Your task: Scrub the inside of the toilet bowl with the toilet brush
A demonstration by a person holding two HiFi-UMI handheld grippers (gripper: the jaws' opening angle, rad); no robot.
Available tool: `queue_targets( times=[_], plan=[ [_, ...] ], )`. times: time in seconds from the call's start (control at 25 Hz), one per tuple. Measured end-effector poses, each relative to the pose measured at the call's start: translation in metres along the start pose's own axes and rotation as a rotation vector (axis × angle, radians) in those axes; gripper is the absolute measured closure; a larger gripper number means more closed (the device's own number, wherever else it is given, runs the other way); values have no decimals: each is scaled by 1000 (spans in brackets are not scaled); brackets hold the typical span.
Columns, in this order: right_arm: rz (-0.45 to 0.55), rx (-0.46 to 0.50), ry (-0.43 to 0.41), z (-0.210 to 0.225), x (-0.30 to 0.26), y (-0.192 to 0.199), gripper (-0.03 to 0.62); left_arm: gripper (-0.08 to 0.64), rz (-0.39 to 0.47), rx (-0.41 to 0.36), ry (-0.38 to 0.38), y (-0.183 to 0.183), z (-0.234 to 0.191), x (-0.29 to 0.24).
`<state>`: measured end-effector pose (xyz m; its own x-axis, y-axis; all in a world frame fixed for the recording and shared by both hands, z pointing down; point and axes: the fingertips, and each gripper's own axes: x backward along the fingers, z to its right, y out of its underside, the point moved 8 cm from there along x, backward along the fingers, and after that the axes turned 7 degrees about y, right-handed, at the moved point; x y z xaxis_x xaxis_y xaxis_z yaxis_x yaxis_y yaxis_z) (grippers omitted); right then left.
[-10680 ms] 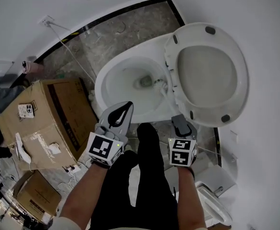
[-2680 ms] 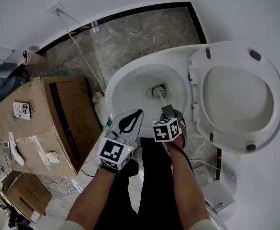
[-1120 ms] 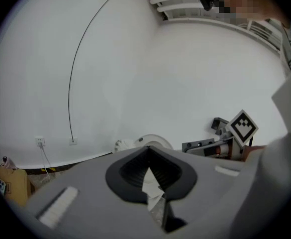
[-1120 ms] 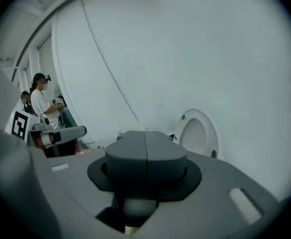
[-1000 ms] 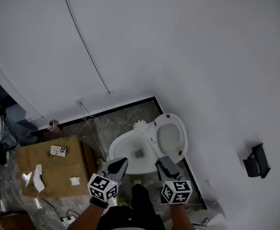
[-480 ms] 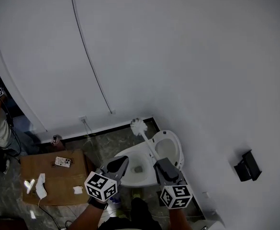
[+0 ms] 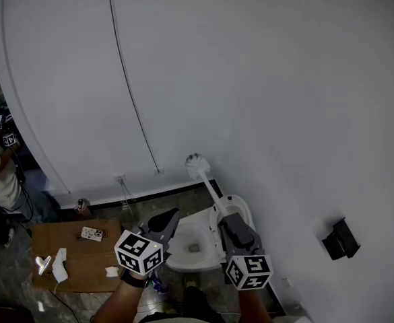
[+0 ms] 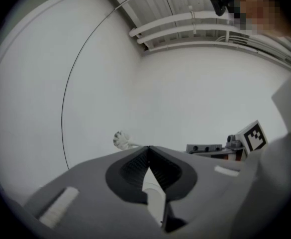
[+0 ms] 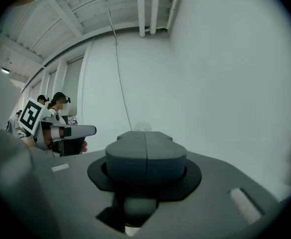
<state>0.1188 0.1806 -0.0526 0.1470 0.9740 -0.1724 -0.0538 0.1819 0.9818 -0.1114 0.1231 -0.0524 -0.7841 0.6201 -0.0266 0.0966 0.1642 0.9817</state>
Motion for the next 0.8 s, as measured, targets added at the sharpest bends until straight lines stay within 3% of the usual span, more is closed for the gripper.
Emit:
queue_targets(
  times=[0.36,0.8],
  plan=[
    [92,42,22,-12,7,-37,428,554,53,-44,13,-36,7,2],
    [108,50,24,-14,9,-45,428,554,65,-60,10,-47,9,4]
  ],
)
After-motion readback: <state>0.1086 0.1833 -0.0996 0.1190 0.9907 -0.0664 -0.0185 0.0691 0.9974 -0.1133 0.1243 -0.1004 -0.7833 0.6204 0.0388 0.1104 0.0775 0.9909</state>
